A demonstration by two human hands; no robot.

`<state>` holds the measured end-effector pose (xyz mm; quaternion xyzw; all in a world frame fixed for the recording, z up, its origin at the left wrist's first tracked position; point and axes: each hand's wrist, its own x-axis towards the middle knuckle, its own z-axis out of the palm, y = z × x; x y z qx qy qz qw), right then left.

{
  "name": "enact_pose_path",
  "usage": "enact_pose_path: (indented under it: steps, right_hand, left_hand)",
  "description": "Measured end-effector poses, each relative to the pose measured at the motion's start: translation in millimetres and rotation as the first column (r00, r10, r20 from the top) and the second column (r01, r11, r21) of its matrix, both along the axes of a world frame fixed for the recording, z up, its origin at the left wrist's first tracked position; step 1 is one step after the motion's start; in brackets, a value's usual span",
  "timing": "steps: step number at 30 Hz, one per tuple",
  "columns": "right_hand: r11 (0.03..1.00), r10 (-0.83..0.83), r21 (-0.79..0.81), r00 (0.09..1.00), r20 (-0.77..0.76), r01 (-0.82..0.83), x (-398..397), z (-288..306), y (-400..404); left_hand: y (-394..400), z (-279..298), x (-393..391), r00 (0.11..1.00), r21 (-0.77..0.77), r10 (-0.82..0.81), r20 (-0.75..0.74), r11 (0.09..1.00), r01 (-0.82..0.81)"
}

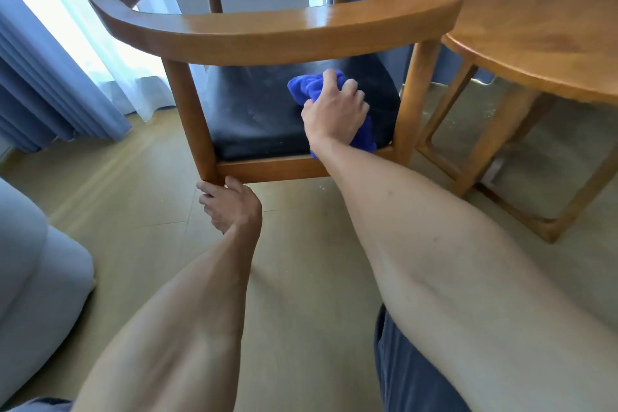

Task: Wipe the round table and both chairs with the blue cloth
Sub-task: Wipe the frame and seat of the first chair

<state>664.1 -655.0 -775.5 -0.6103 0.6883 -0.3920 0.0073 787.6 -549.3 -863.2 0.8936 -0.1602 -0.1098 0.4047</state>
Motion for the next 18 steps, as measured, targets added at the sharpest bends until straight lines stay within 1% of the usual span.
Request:
enact_pose_path:
  steps: [3,6,8,10,12,14,16,17,18]
  right_hand:
    - [0.992,-0.106,-0.068,0.994,0.028,0.108,-17,-9,2]
    - [0.971,-0.166,-0.154,0.978,0.128,0.185,-26,-19,6]
    - [0.965,-0.112,-0.214,0.975,0.193,0.153,-29,-22,9]
    - [0.960,-0.019,-0.271,0.980,0.196,0.073,-28,-28,14]
    - [0.965,0.036,-0.263,0.988,0.151,0.005,-22,-30,20]
    - [0.977,0.044,-0.212,0.992,0.122,-0.017,-8,-27,27]
    - [0.982,0.052,-0.190,0.988,0.147,-0.023,15,-25,39]
    - [0.976,0.087,-0.210,0.983,0.165,-0.051,30,-25,47]
    - [0.965,0.154,-0.238,0.975,0.162,-0.113,48,-27,55]
  left_hand:
    - [-2,5,-5,0.999,-0.015,0.005,0.052,1.000,-0.004]
    - [1,8,-4,0.996,-0.026,-0.018,0.083,0.999,0.020]
    - [5,9,-3,0.996,-0.023,-0.035,0.086,0.999,0.037]
    - [8,12,-1,0.995,-0.022,-0.048,0.089,0.999,0.050]
    - [10,14,3,0.995,-0.020,-0.051,0.084,0.998,0.053]
    - [13,17,10,0.996,-0.029,-0.041,0.078,0.999,0.044]
    - [16,19,16,0.996,-0.038,-0.050,0.077,0.998,0.053]
    - [18,19,19,0.995,-0.038,-0.061,0.077,0.997,0.064]
    - [20,20,22,0.994,-0.036,-0.074,0.079,0.996,0.077]
